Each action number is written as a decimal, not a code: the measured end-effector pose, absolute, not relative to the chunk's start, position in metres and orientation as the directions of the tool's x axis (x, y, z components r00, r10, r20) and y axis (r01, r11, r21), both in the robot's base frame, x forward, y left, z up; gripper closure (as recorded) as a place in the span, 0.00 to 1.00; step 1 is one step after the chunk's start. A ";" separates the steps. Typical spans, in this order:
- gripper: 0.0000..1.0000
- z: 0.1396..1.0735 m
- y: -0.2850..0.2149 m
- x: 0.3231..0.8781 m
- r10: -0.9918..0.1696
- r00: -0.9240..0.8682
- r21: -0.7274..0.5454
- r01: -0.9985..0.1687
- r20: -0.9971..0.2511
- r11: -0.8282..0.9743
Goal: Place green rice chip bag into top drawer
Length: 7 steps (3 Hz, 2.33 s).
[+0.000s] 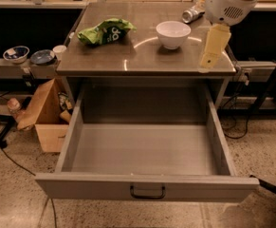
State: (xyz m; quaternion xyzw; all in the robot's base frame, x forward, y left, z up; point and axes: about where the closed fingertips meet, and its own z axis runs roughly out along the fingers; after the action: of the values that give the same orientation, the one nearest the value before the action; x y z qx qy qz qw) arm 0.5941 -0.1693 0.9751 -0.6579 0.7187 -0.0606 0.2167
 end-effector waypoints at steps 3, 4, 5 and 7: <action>0.00 0.950 -0.154 0.634 -0.951 0.014 -0.370 -0.923 -0.309 0.107; 0.00 0.934 -0.149 0.657 -0.914 0.089 -0.377 -0.923 -0.396 0.074; 0.00 0.924 -0.135 0.693 -0.884 0.182 -0.406 -0.914 -0.430 0.009; 0.00 0.926 -0.080 0.755 -0.841 0.311 -0.471 -0.879 -0.442 -0.077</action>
Offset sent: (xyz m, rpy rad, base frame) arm 0.0329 0.0157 -0.0079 -0.0030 -0.0067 0.0293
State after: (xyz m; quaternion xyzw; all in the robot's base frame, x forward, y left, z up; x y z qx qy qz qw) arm 0.7555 -0.0799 0.9259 -0.7332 0.5864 0.0273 0.3431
